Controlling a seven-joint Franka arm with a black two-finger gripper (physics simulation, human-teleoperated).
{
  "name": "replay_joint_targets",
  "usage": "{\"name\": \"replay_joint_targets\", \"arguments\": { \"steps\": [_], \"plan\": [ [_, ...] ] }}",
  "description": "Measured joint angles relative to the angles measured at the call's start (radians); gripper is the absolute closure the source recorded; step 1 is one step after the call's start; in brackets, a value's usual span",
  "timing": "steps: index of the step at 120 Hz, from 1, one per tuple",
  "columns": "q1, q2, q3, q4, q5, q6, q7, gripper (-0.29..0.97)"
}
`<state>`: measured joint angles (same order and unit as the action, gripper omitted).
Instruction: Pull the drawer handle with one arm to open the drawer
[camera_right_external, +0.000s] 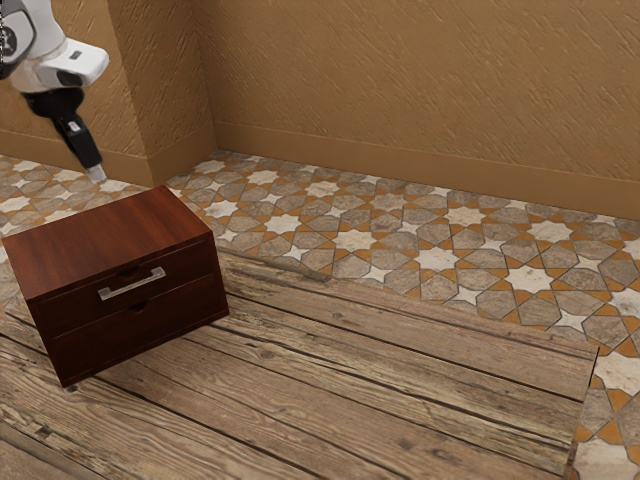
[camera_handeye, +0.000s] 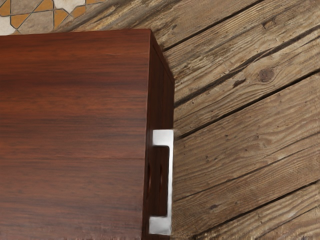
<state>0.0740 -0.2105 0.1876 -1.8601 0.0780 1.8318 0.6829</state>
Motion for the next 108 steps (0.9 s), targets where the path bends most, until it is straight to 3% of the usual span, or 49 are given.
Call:
{"name": "replay_joint_targets", "arguments": {
  "steps": [26,45,64,108],
  "plan": [
    [-0.005,0.008,-0.024,-0.037,-0.003,-0.093,0.065,0.01],
    [-0.006,-0.004,-0.039,-0.24,0.012,0.079,0.092,0.0],
    [-0.005,0.031,-0.04,-0.327,0.017,0.247,0.107,0.0],
    [0.014,0.025,-0.035,-0.452,0.017,0.44,0.072,0.31]
  ]
}}
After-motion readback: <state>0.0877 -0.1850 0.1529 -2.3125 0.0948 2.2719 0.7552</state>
